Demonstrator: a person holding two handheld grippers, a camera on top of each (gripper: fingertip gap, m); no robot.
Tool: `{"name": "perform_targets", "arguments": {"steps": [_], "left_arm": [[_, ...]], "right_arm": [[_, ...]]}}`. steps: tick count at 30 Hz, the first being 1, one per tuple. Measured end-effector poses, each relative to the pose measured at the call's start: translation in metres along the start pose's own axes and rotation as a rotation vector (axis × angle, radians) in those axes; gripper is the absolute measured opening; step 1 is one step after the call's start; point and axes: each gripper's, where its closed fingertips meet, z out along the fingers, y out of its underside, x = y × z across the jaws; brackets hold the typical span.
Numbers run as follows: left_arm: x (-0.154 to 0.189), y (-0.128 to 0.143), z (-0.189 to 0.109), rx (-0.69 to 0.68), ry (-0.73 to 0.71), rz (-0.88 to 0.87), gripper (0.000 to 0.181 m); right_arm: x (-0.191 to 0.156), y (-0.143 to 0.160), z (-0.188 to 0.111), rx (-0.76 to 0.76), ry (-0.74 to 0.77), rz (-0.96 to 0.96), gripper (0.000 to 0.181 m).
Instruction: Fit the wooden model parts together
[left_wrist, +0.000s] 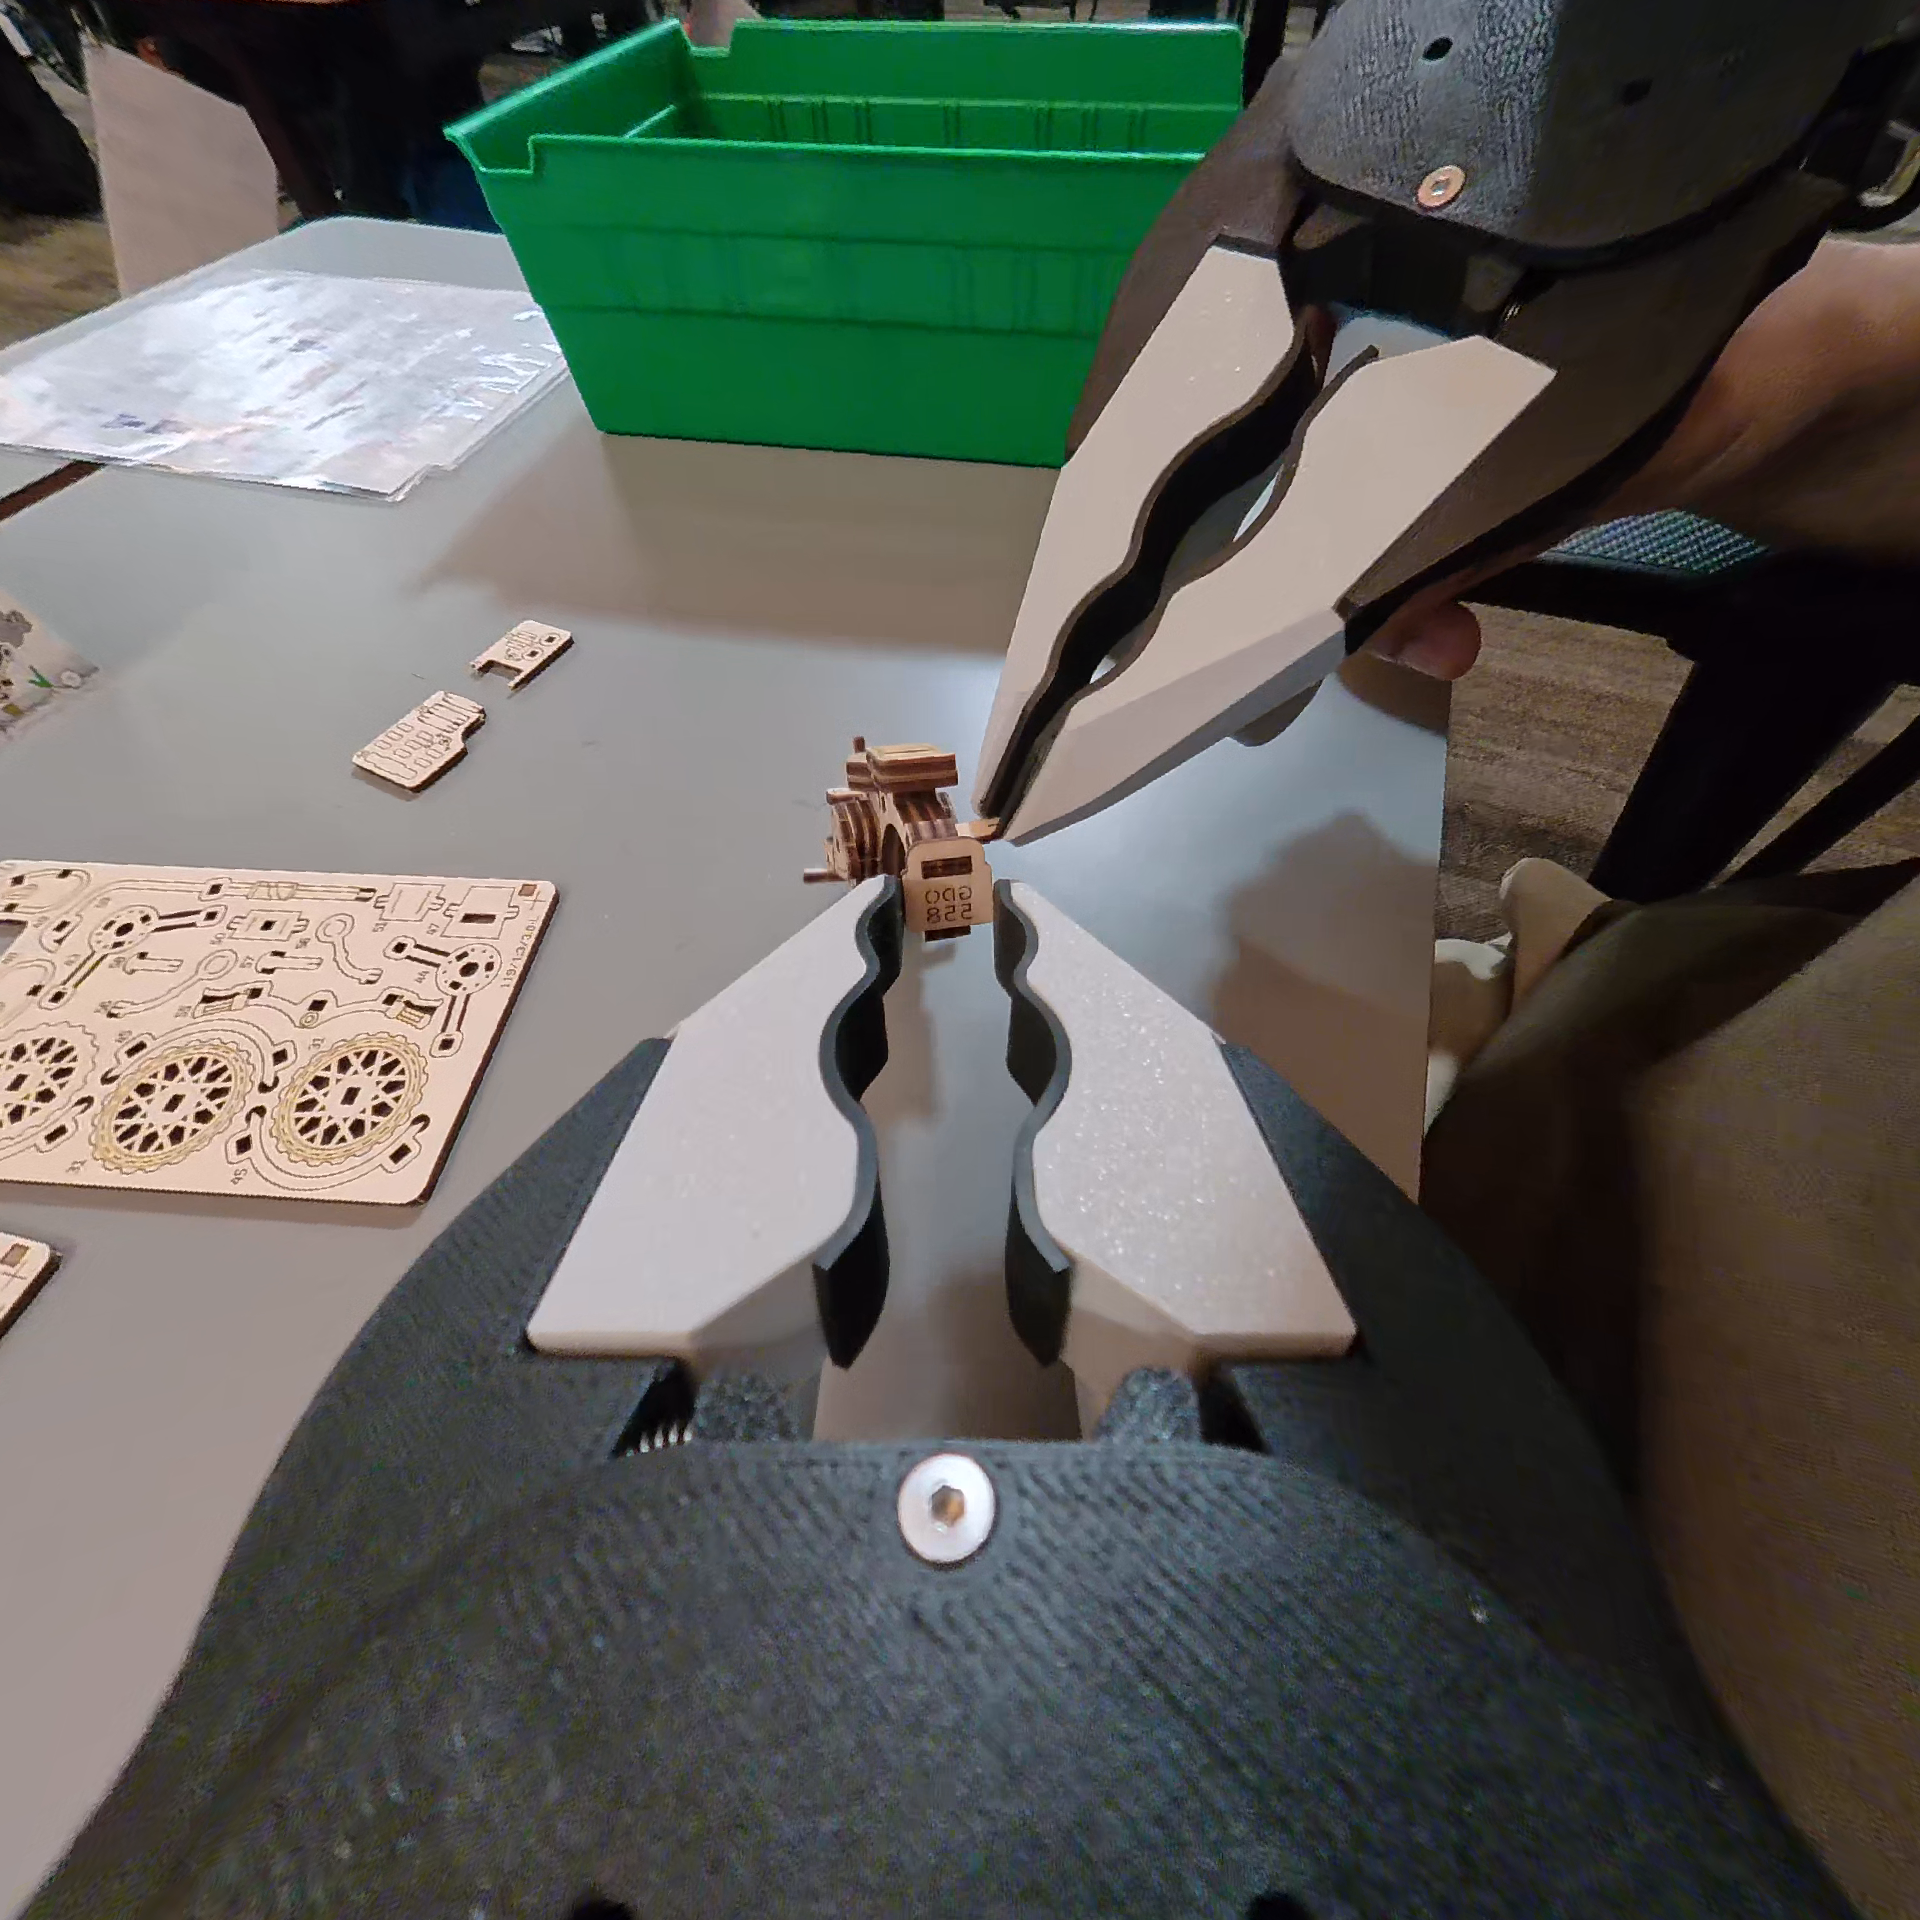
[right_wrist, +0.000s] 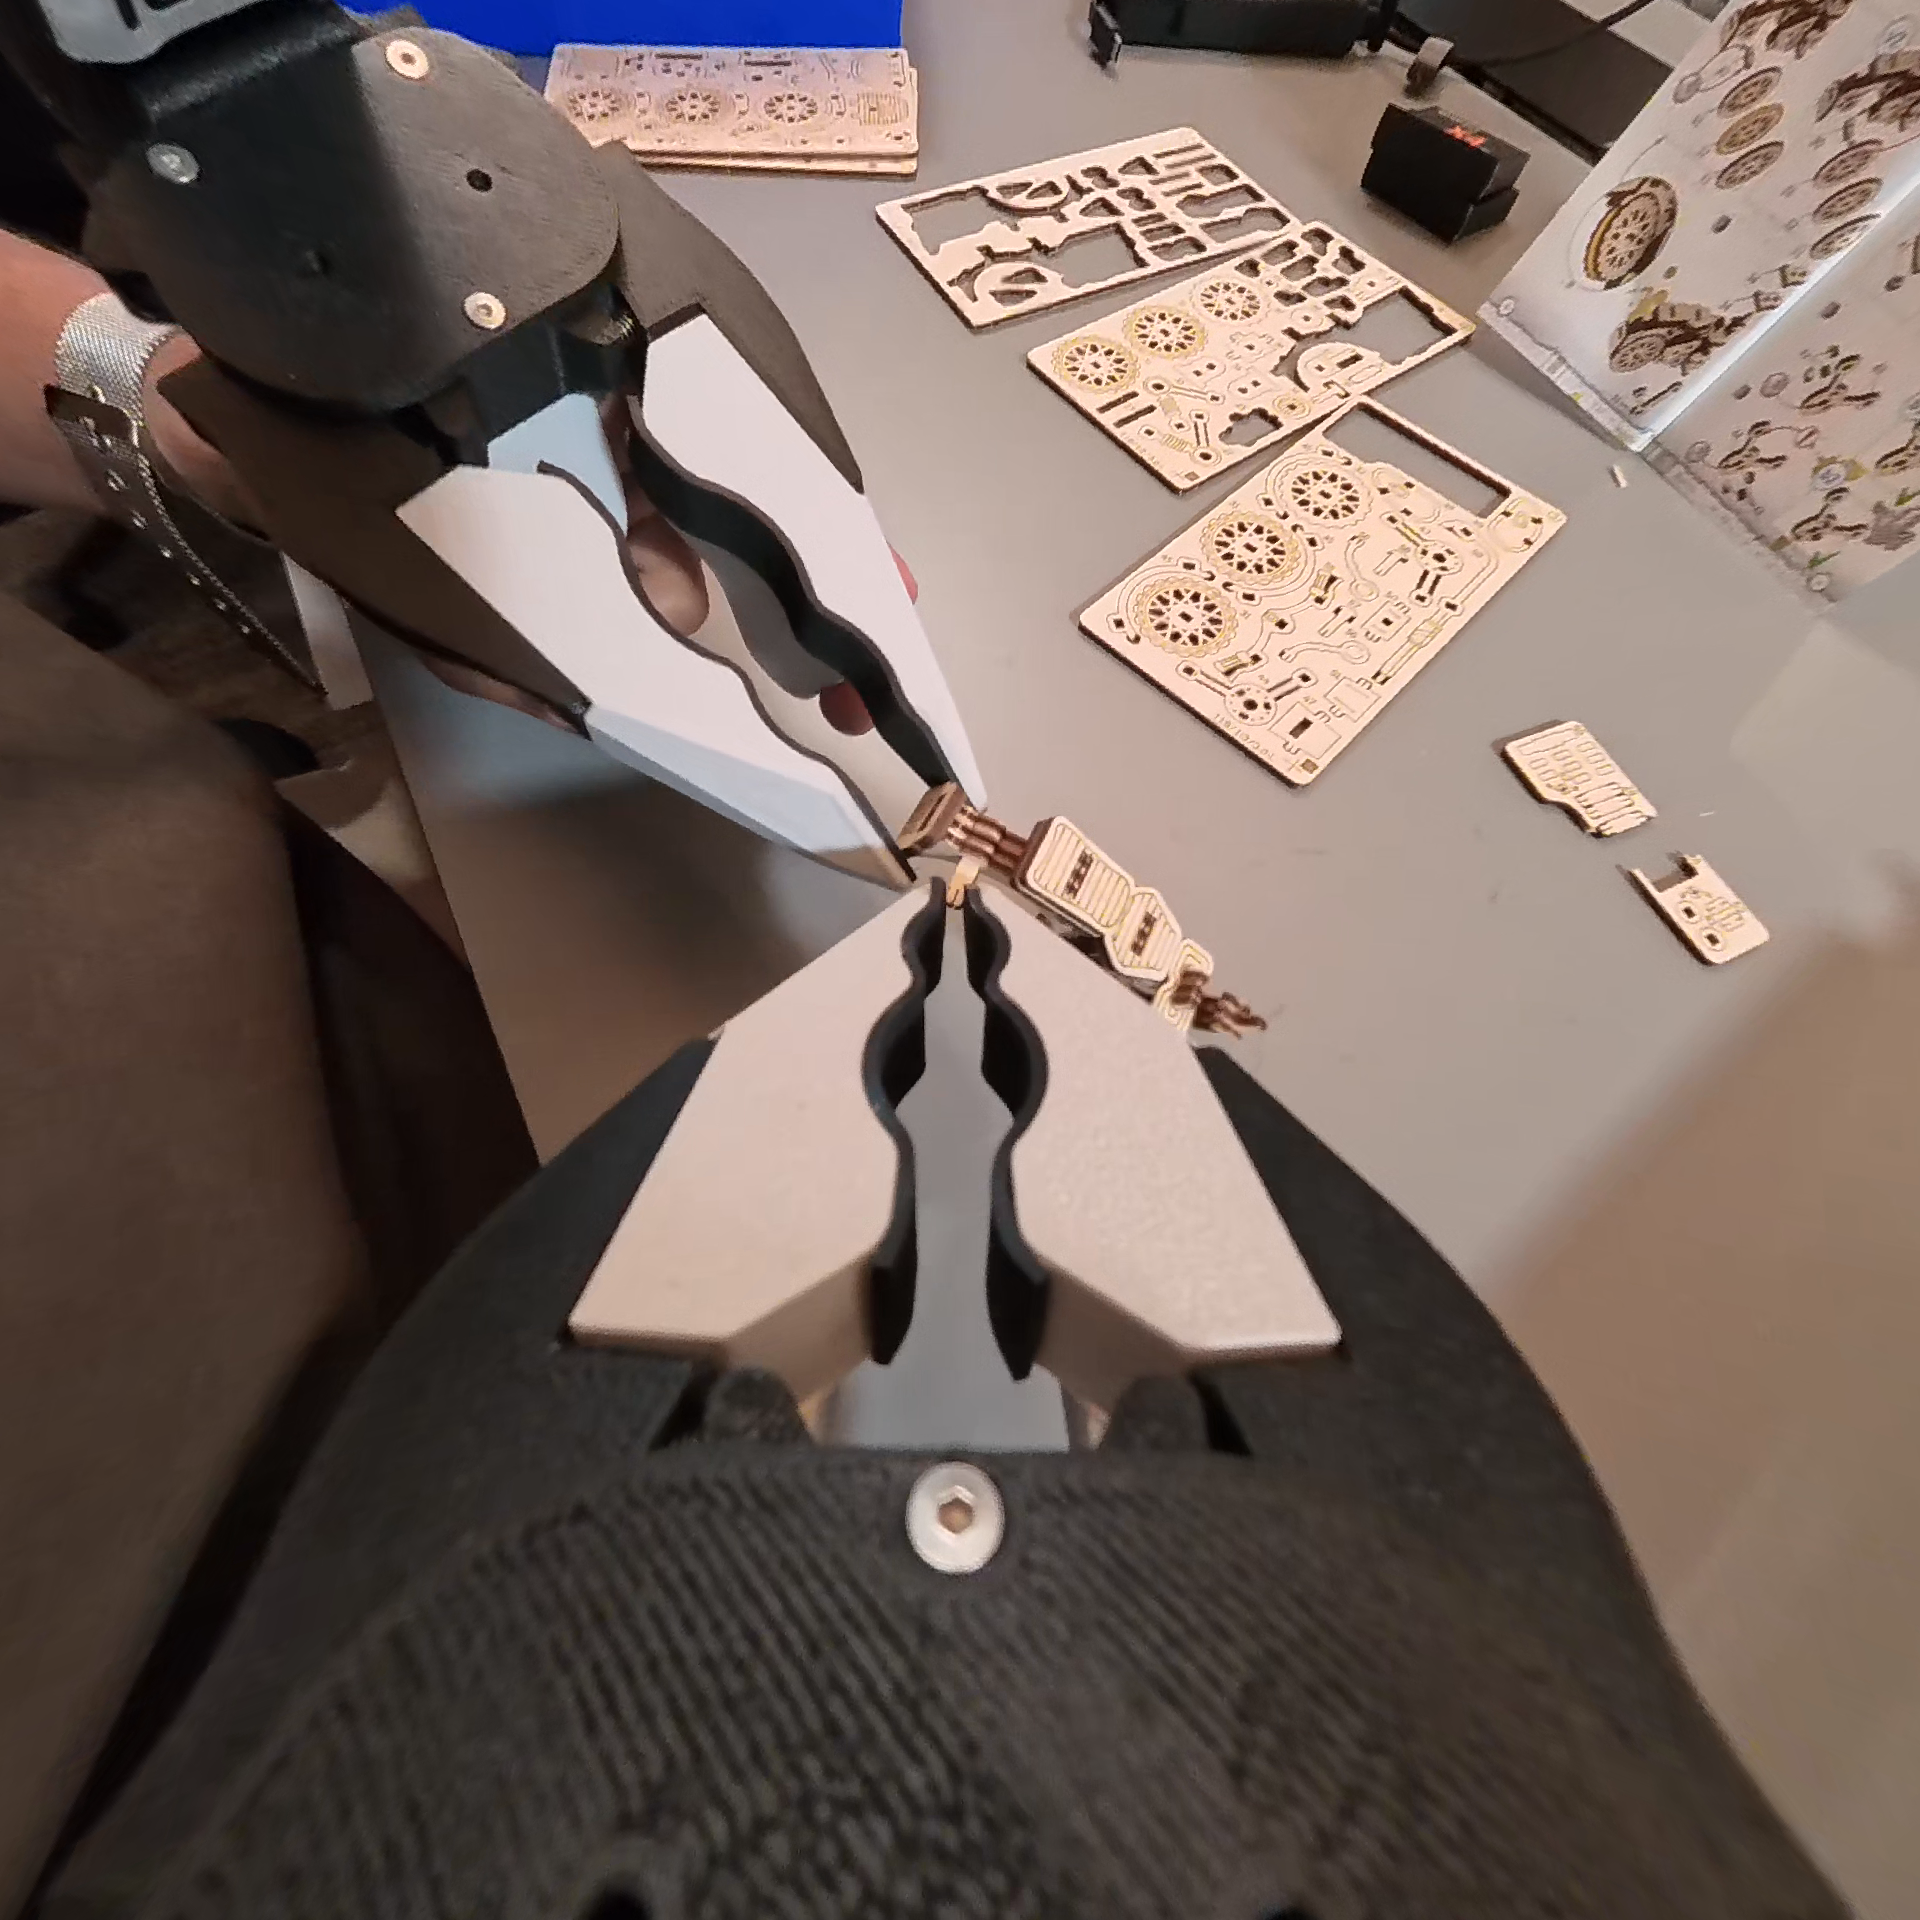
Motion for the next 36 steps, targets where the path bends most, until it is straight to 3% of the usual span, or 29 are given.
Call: {"name": "perform_targets", "arguments": {"steps": [6, 10, 26, 33, 36], "left_arm": [[-0.006, 0.0, -0.001, 0.003, -0.01, -0.036, 0.014], [-0.007, 0.0, -0.001, 0.006, -0.008, -0.046, 0.014], [0.004, 0.001, -0.001, -0.002, 0.016, 0.037, 0.014], [0.002, 0.002, -0.002, -0.01, 0.018, 0.05, 0.014], [0.006, 0.003, -0.004, -0.006, 0.05, 0.081, 0.014]], "right_arm": [[0.004, -0.003, -0.006, 0.018, -0.006, 0.005, 0.008], [0.006, 0.0, -0.007, 0.019, -0.007, -0.022, 0.0], [-0.009, 0.012, 0.005, -0.023, -0.028, -0.151, 0.0], [-0.008, 0.005, -0.009, 0.021, -0.049, -0.208, 0.0], [0.001, -0.007, -0.021, 0.092, 0.035, -0.302, 0.003]]}}
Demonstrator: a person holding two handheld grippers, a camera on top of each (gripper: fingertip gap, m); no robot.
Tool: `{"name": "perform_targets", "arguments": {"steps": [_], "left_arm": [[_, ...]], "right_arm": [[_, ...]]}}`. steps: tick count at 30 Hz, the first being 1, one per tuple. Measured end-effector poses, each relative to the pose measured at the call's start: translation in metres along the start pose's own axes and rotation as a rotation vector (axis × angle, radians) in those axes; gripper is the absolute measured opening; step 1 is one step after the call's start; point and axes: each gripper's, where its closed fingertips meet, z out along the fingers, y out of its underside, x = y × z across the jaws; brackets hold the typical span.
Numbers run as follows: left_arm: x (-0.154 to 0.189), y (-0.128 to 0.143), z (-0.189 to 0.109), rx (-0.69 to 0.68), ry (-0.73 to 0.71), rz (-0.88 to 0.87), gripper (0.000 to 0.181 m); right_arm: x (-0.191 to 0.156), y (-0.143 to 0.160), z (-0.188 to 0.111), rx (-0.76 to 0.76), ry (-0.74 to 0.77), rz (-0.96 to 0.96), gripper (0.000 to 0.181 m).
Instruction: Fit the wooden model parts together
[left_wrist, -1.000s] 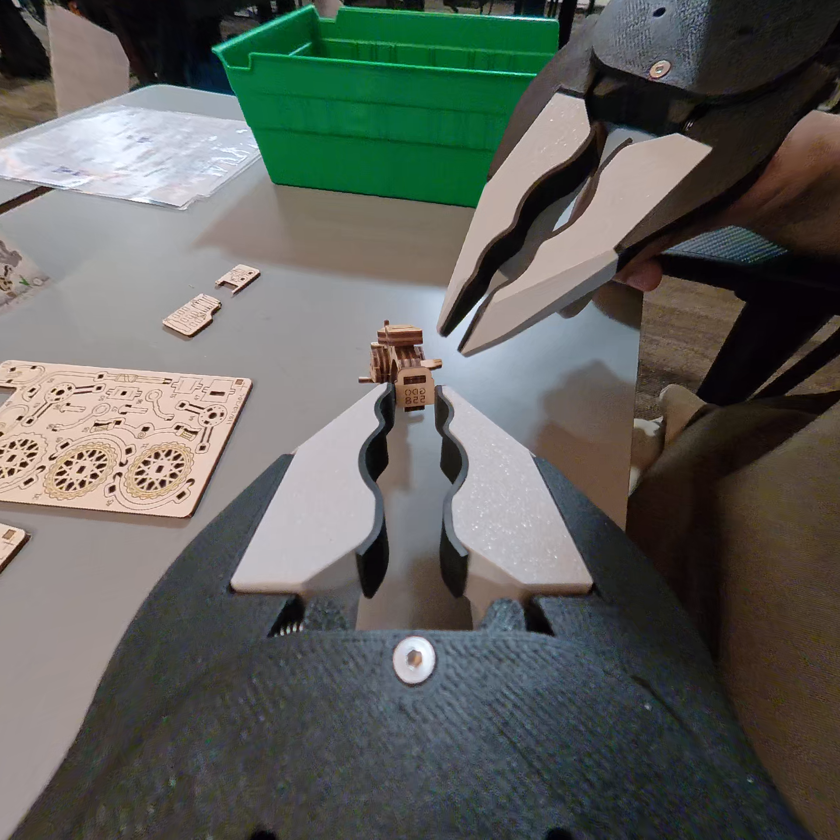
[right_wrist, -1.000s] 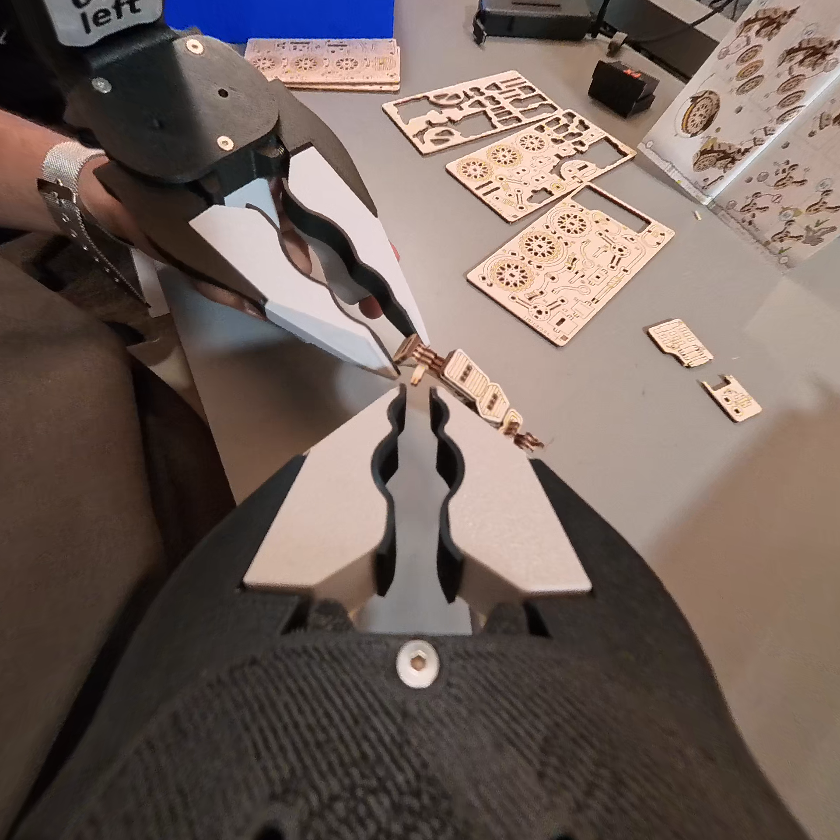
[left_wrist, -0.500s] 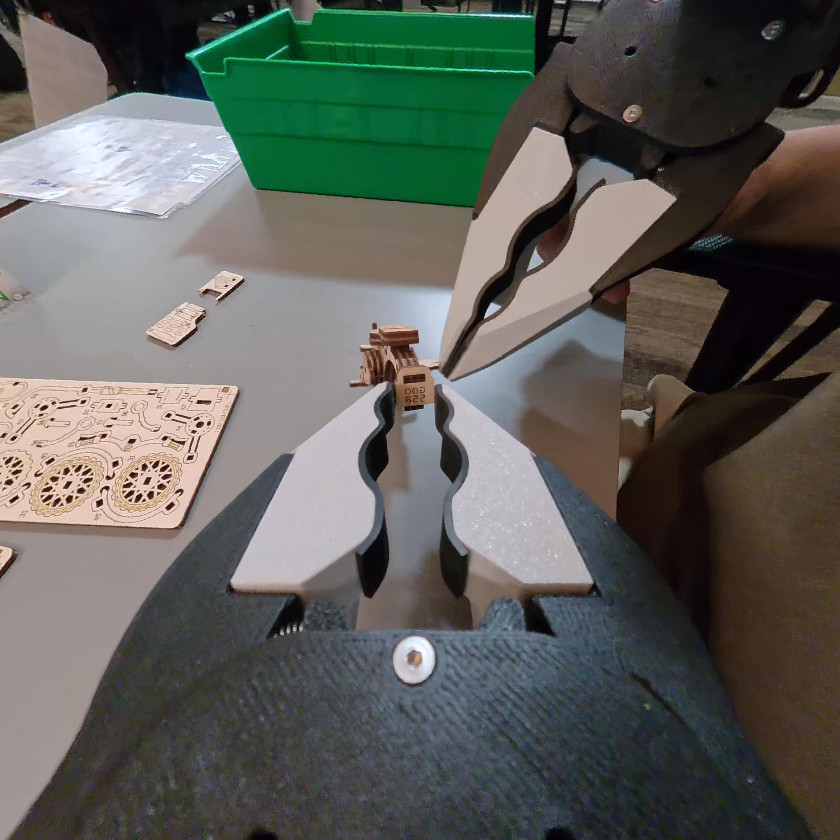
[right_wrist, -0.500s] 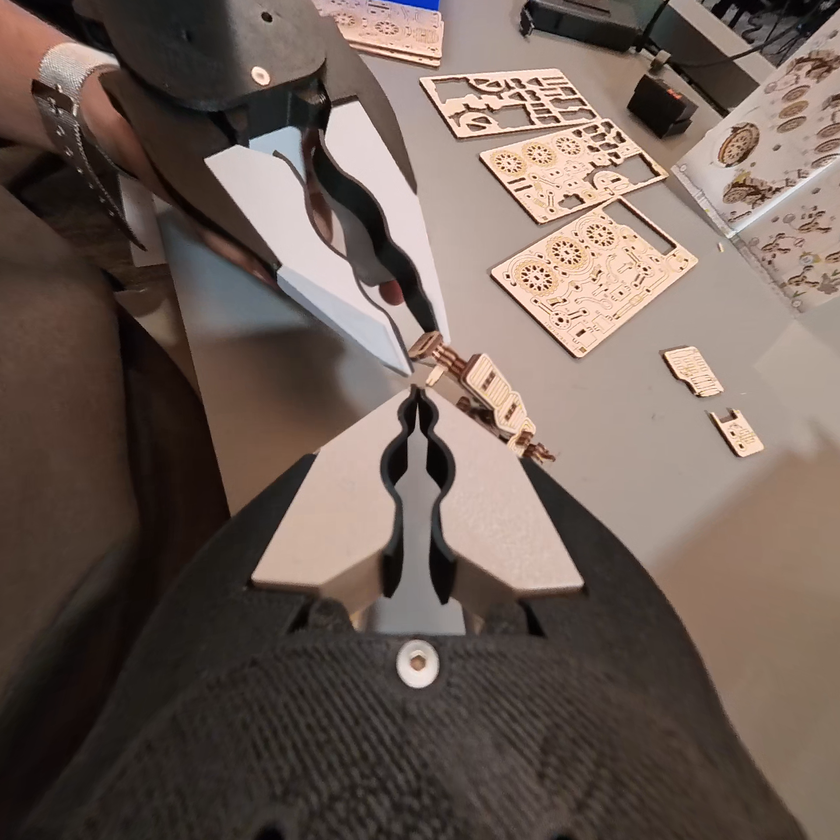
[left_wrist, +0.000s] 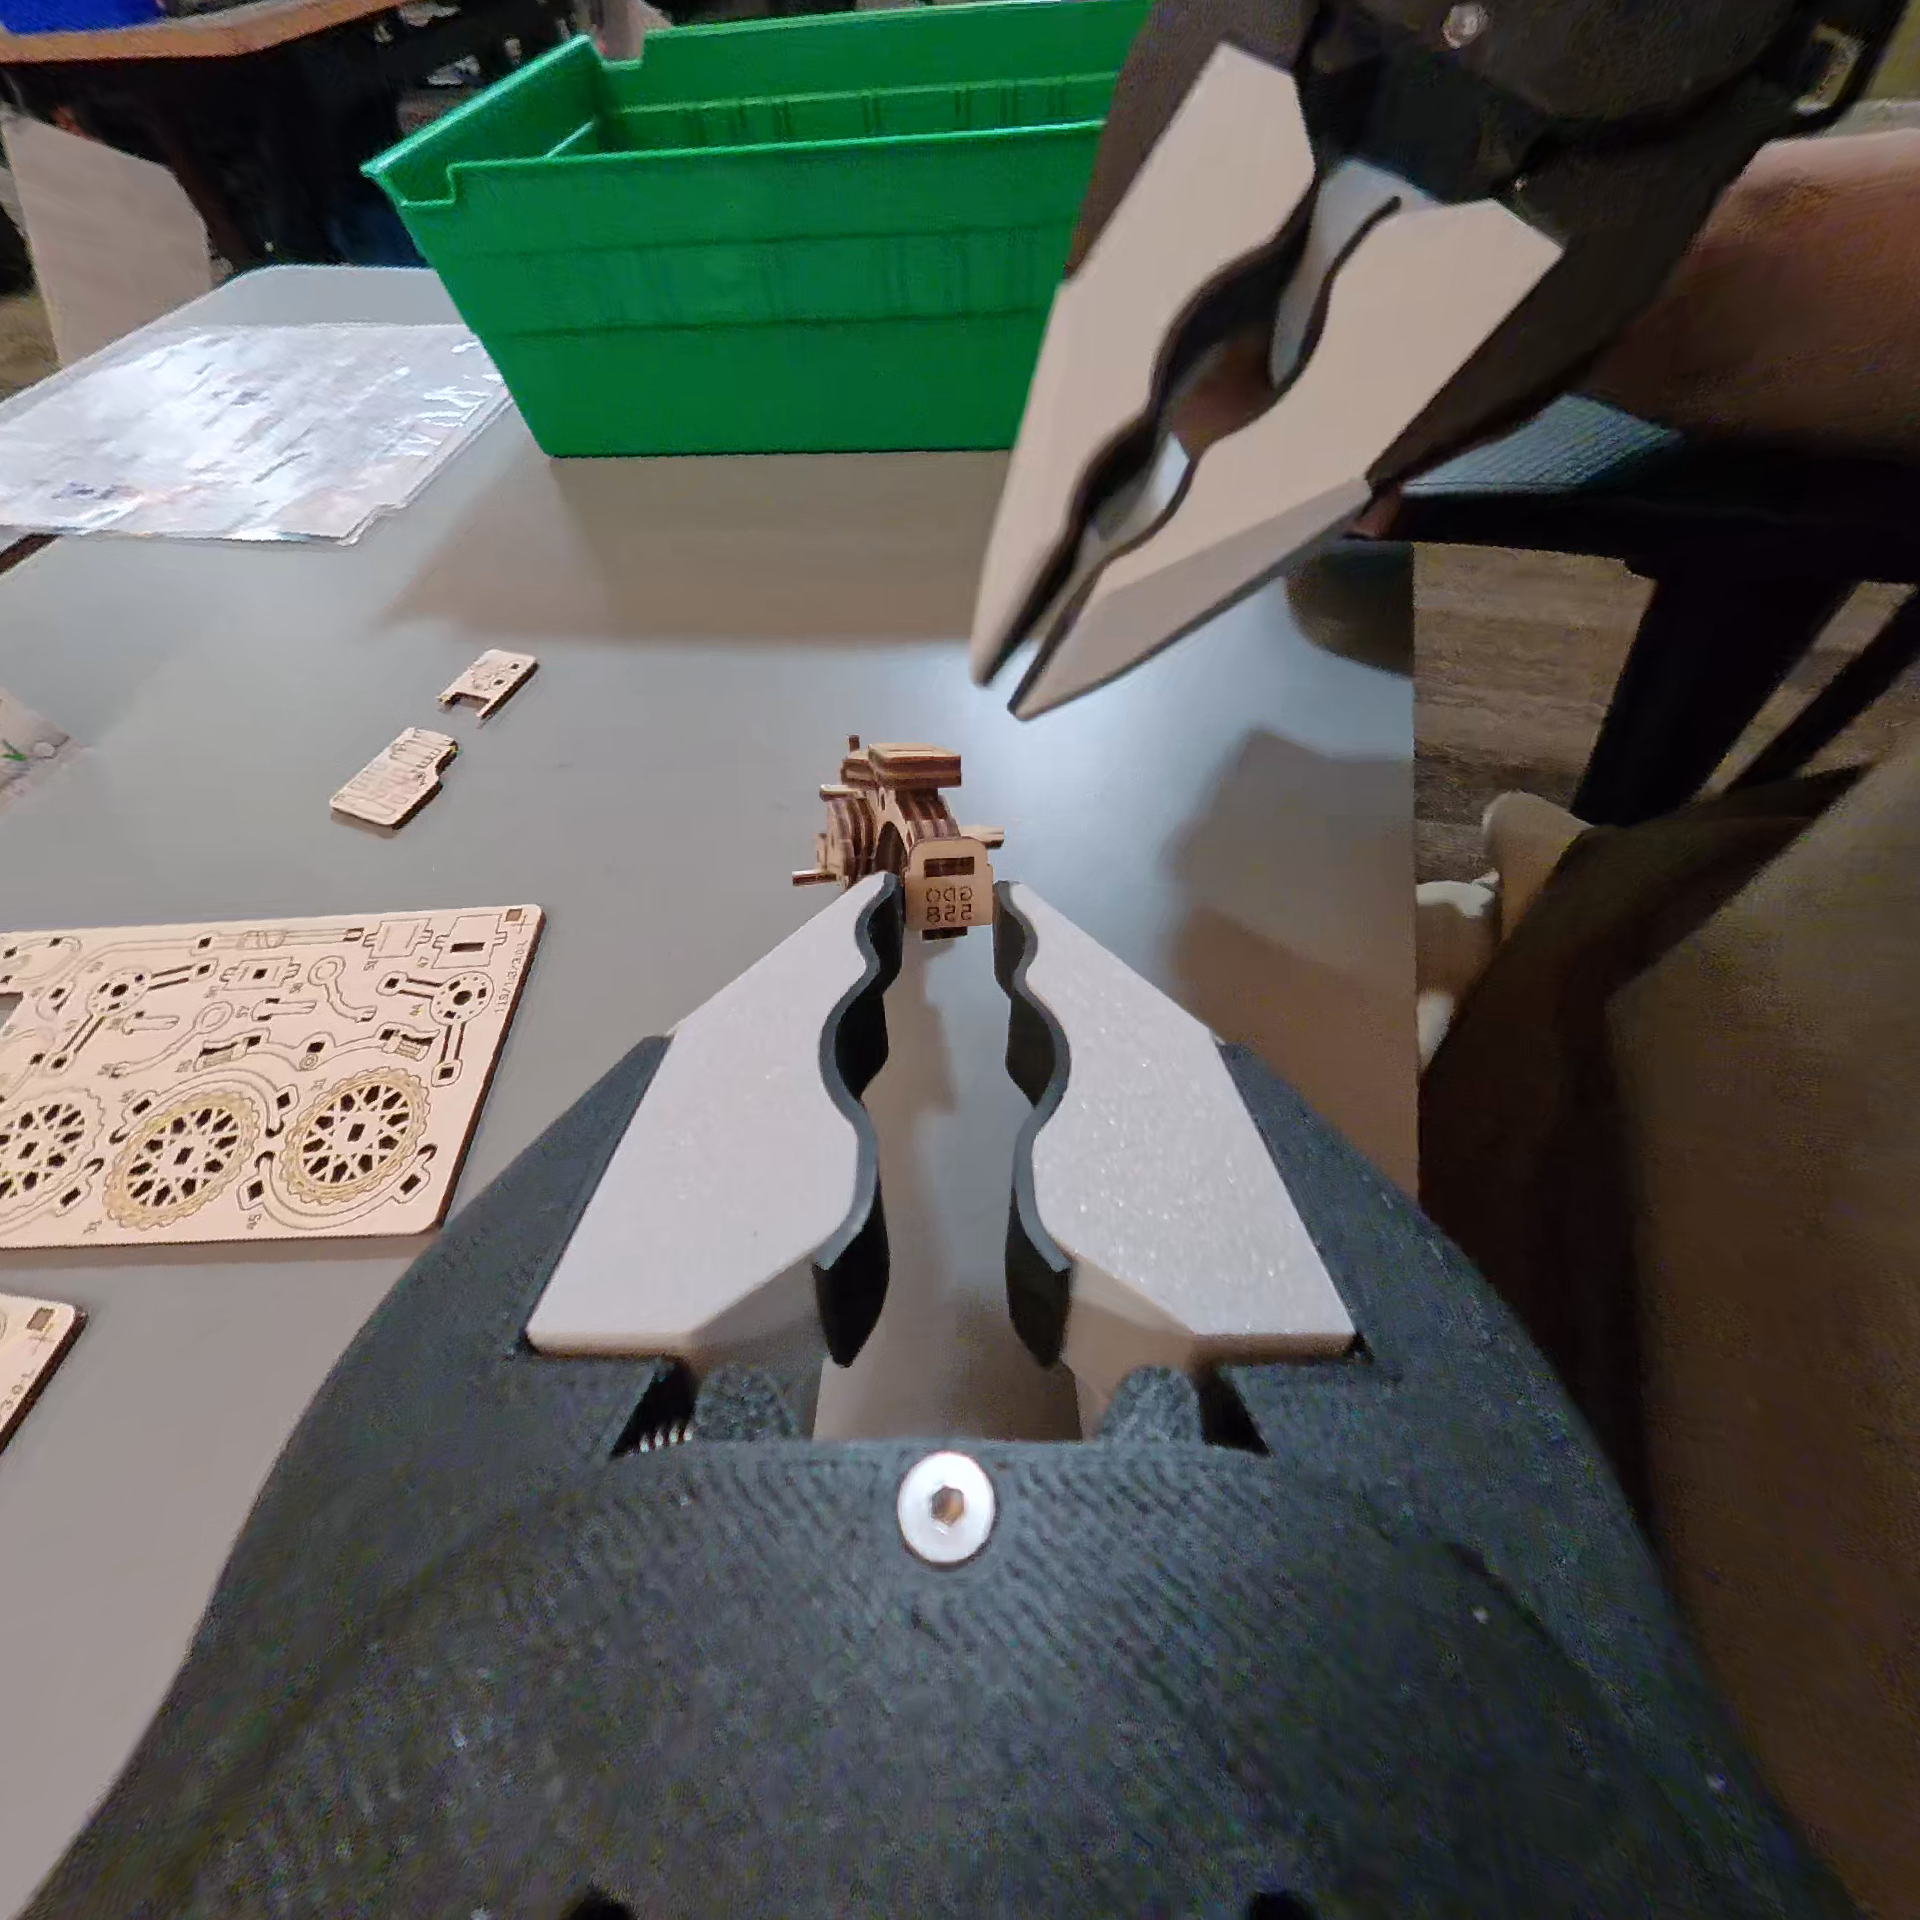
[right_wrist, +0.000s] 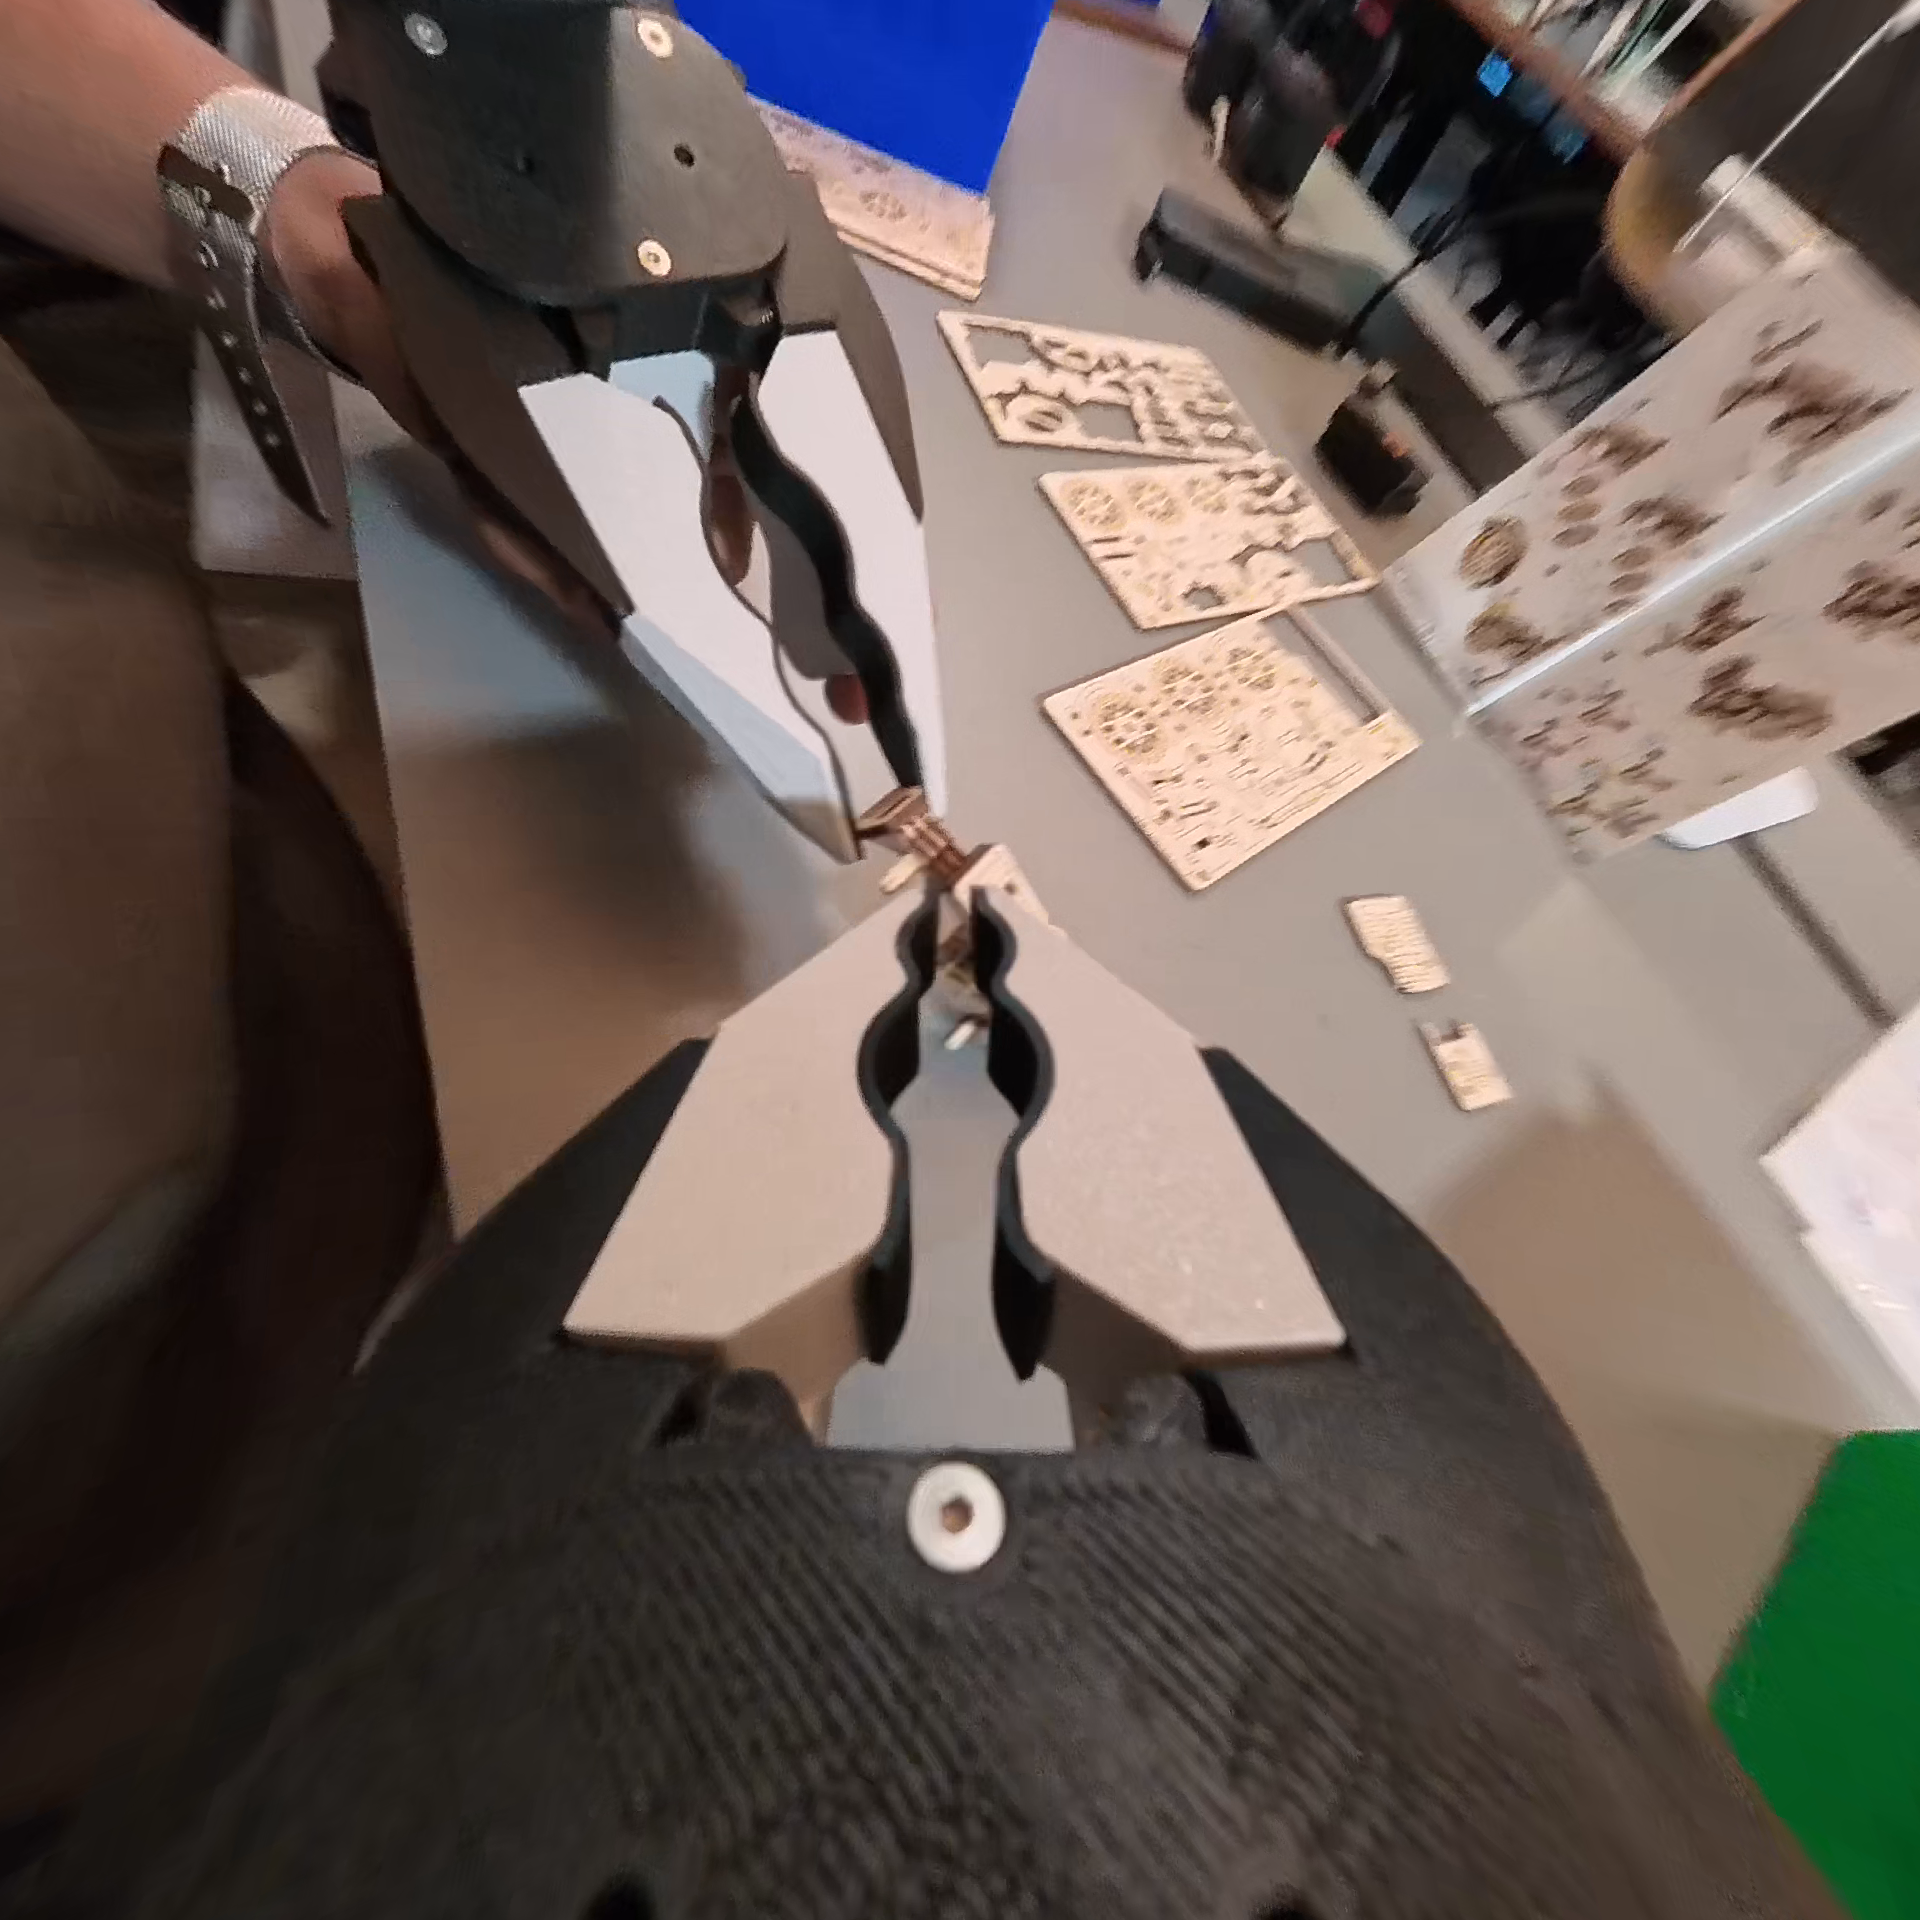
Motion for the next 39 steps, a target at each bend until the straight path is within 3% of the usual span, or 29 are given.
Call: {"name": "perform_targets", "arguments": {"steps": [5, 8, 15, 20, 26, 39], "left_arm": [[0.011, 0.001, -0.002, 0.001, 0.043, 0.092, 0.014], [0.016, 0.005, -0.001, -0.016, 0.025, 0.193, 0.014], [0.026, 0.009, 0.004, -0.061, -0.036, 0.38, 0.014], [0.026, 0.008, 0.004, -0.056, -0.032, 0.362, 0.014], [0.027, 0.007, 0.005, -0.053, -0.035, 0.365, 0.014], [0.026, 0.006, 0.004, -0.05, -0.043, 0.364, 0.014]], "right_arm": [[-0.008, 0.005, -0.002, -0.062, 0.041, -0.205, 0.029], [-0.013, 0.008, 0.0, -0.141, 0.073, -0.337, 0.033], [-0.029, 0.007, 0.003, -0.23, 0.07, -0.51, 0.033], [-0.028, 0.023, 0.008, -0.32, 0.104, -0.635, 0.031], [-0.028, 0.018, 0.009, -0.307, 0.153, -0.749, 0.029], [-0.032, 0.02, 0.01, -0.314, 0.144, -0.783, 0.015]]}}
